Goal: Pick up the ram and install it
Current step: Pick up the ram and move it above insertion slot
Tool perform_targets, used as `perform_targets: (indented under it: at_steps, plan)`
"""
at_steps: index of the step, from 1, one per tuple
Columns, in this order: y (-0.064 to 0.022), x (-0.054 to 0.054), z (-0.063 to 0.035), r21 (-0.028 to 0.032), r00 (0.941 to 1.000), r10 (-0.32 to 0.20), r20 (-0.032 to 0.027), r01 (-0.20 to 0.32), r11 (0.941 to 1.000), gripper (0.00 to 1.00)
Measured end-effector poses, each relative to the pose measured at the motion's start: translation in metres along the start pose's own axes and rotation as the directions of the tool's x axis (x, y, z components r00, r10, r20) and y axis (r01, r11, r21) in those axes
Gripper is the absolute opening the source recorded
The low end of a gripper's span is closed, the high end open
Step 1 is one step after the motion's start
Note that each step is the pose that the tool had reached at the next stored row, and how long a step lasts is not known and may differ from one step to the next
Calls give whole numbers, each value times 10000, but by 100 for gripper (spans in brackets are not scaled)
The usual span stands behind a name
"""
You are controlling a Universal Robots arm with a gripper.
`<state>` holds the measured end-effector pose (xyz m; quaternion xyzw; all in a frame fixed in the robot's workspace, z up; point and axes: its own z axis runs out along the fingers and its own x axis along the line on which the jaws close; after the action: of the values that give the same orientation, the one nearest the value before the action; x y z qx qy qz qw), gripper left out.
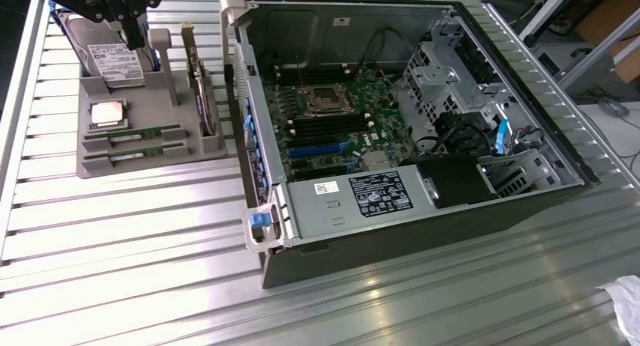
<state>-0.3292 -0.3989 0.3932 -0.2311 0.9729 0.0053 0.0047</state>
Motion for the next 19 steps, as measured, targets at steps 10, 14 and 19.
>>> perform_targets:
  at_steps: [10,14,19]
  plan:
    - [0,0,0,65,9970,-768,-47,768,9970,11]
    - [0,0,0,92,9934,-1146,-70,1146,9934,11]
    - [0,0,0,110,9902,-1394,-85,1395,9902,11]
